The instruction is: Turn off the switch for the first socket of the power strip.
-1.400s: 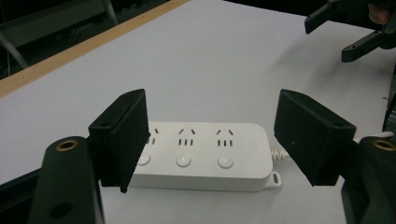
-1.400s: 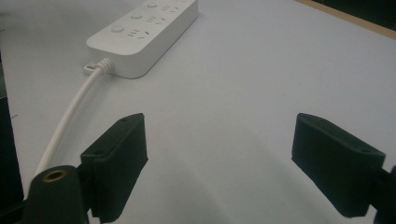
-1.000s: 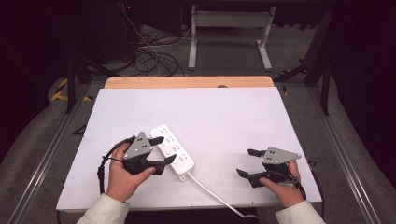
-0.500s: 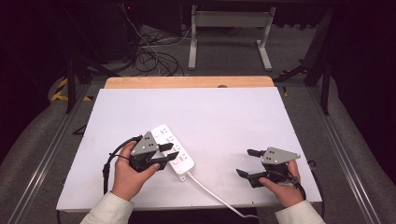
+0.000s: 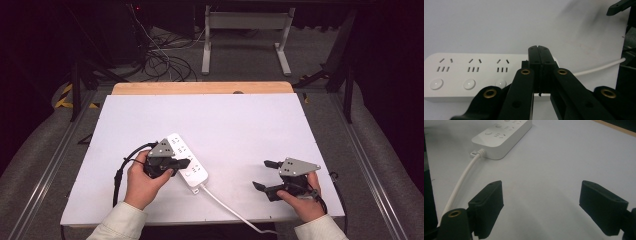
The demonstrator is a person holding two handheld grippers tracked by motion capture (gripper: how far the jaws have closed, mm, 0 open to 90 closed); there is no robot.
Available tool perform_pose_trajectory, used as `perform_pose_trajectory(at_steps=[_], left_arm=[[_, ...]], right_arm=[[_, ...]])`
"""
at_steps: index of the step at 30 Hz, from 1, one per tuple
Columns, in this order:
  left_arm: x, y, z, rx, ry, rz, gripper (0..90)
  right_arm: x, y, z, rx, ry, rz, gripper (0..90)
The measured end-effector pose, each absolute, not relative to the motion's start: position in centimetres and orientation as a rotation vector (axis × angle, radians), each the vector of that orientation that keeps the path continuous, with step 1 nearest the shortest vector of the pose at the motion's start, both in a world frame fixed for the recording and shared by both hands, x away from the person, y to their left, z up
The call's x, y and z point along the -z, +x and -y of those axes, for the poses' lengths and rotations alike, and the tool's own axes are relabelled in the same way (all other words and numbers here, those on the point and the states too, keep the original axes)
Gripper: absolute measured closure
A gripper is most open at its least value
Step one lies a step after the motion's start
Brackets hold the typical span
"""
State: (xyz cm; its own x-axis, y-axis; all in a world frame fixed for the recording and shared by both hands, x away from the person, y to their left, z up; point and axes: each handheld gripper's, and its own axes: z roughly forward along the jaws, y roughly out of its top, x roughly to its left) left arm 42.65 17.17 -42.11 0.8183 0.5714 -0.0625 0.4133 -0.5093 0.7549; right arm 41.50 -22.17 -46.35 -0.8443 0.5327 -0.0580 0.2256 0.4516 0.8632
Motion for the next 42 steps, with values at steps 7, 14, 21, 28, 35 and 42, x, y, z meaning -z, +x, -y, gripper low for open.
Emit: perform_pose_trajectory(at_steps=[7, 14, 21, 28, 35, 42], left_arm=[[42.9, 43.6, -16.6, -0.189, 2.253, -0.764, 90.0], [43.2, 44.0, -16.1, -0.152, 2.307, -0.783, 90.0], [43.4, 44.1, -15.7, -0.151, 2.343, -0.796, 90.0], [43.6, 44.3, -15.3, -0.141, 2.383, -0.803, 90.0], [43.9, 44.3, -15.1, -0.141, 2.405, -0.805, 90.0], [44.0, 44.3, -15.0, -0.145, 2.416, -0.807, 90.0]], right_arm=[[46.5, 41.5, 22.1, -1.342, 0.643, -2.397, 19.4], [46.5, 41.5, 22.1, -1.343, 0.643, -2.397, 19.3], [46.5, 41.5, 22.1, -1.344, 0.641, -2.396, 19.4], [46.5, 41.5, 22.1, -1.345, 0.64, -2.395, 19.7], [46.5, 41.5, 22.1, -1.343, 0.637, -2.398, 19.8], [46.6, 41.5, 22.0, -1.344, 0.636, -2.405, 19.9]])
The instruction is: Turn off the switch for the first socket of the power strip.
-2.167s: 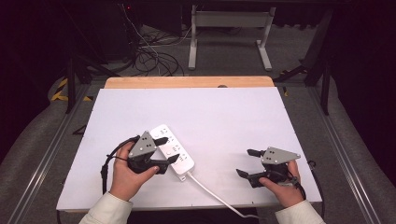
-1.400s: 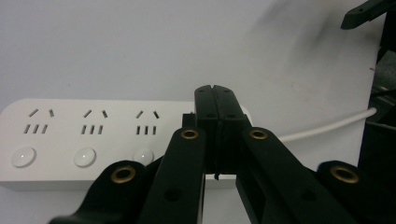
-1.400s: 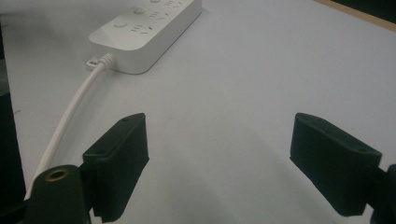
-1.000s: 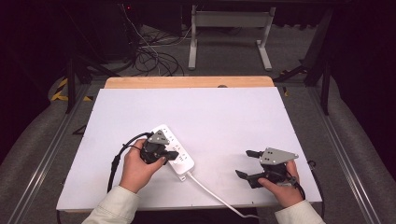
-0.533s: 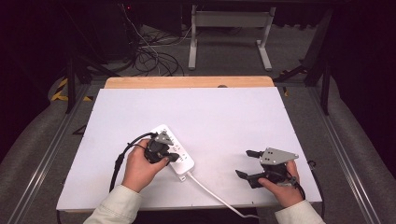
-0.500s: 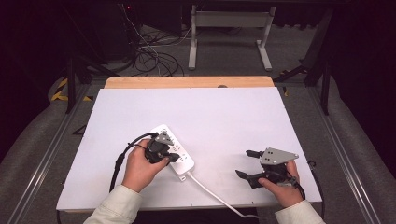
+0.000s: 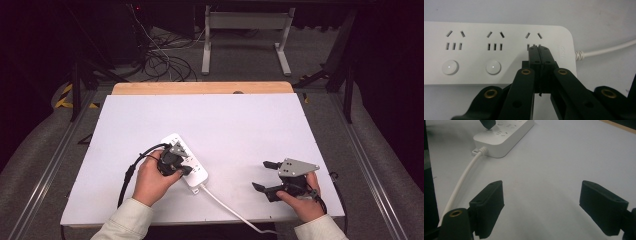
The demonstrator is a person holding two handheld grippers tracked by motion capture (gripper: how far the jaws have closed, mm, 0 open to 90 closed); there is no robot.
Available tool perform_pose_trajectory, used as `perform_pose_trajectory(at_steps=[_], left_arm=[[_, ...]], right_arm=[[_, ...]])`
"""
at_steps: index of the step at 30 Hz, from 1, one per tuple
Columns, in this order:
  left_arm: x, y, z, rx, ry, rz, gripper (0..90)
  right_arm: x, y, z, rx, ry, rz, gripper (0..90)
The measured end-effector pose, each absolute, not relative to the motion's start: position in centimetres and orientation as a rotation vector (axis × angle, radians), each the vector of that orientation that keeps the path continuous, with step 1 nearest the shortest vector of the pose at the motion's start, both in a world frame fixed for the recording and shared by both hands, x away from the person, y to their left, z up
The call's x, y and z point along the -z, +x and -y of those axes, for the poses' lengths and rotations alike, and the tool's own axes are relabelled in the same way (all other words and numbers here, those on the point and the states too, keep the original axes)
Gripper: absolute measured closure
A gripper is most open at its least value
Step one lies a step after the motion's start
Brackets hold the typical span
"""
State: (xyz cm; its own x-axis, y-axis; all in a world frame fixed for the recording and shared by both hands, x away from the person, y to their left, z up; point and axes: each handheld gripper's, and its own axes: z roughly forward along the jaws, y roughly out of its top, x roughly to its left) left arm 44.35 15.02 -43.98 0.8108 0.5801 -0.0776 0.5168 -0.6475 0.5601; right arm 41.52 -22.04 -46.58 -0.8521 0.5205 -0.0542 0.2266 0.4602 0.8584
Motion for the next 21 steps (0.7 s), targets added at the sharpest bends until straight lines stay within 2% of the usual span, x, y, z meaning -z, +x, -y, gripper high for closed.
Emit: perform_pose_trajectory(at_steps=[21], left_arm=[[44.45, 44.3, -14.93, -0.181, 2.431, -0.792, 90.0]], right_arm=[[46.65, 41.54, 21.96, -1.341, 0.63, -2.414, 20.0]])
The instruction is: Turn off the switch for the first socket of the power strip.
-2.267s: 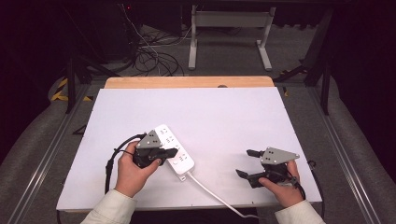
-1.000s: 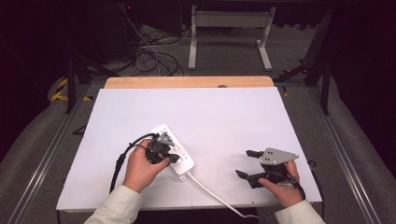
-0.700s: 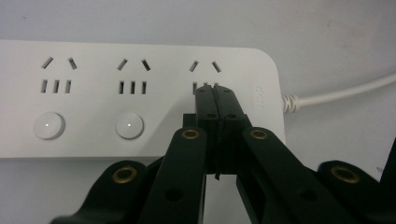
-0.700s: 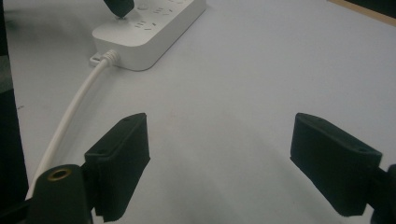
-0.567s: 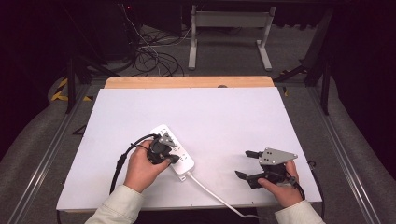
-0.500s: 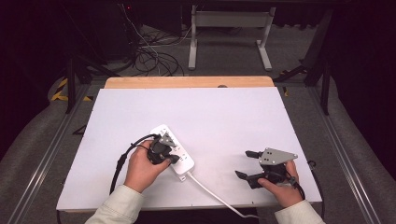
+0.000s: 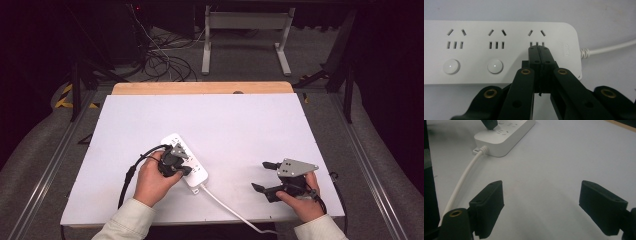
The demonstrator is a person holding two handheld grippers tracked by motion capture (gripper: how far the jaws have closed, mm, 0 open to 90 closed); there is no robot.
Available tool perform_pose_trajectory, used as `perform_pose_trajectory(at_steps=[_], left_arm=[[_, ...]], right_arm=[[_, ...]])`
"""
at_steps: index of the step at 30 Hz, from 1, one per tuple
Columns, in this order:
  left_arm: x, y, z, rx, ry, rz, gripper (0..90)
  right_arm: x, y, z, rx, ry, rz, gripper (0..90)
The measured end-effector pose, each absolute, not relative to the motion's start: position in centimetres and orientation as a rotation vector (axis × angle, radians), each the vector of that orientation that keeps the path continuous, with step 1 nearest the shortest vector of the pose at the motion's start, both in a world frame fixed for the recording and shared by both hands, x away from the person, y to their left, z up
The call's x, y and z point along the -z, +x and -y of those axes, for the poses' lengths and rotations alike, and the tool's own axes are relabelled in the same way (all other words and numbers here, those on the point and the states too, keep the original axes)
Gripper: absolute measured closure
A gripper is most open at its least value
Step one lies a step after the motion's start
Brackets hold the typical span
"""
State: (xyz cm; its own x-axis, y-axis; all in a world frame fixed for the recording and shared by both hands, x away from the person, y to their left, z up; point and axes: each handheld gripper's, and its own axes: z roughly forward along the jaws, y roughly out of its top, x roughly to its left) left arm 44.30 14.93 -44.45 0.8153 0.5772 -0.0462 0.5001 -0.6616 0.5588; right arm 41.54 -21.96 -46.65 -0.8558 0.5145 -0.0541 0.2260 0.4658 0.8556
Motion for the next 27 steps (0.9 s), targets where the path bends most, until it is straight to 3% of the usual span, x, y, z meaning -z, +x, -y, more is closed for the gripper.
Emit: perform_pose_trajectory(at_steps=[27], left_arm=[[44.76, 43.89, -14.91, -0.213, 2.407, -0.794, 90.0]], right_arm=[[46.73, 41.52, 21.86, -1.338, 0.629, -2.421, 20.3]])
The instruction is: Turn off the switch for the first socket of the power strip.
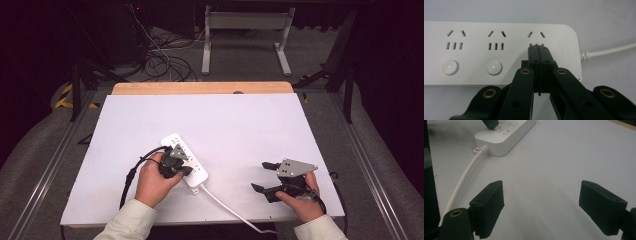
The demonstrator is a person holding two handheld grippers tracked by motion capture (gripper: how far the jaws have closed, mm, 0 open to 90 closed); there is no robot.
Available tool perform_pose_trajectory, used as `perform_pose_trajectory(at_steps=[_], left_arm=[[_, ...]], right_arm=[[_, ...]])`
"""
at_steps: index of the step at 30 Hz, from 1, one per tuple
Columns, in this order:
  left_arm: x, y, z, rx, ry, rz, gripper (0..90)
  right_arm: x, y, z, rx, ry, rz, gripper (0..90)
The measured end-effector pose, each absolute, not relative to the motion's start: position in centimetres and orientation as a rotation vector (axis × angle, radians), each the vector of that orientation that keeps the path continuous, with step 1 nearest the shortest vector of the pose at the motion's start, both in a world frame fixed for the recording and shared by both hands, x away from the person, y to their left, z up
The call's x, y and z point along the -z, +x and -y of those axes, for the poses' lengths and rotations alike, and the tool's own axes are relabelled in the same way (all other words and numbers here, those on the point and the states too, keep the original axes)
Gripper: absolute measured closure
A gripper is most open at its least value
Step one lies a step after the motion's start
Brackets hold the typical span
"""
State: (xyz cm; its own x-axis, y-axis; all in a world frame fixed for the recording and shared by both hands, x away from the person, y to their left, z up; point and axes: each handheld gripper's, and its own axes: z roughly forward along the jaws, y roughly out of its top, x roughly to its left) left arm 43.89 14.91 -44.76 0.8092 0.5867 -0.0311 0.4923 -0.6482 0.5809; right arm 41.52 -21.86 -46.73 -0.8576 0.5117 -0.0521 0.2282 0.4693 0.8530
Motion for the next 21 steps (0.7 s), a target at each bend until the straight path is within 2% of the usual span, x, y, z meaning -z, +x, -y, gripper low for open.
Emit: perform_pose_trajectory(at_steps=[15, 21], left_arm=[[45.06, 44.06, -15.31, -0.174, 2.376, -0.807, 90.0], [44.23, 43.72, -14.91, -0.259, 2.401, -0.783, 90.0]], right_arm=[[46.81, 41.56, 21.85, -1.337, 0.635, -2.422, 20.3], [46.8, 41.61, 21.94, -1.338, 0.64, -2.417, 20.4]])
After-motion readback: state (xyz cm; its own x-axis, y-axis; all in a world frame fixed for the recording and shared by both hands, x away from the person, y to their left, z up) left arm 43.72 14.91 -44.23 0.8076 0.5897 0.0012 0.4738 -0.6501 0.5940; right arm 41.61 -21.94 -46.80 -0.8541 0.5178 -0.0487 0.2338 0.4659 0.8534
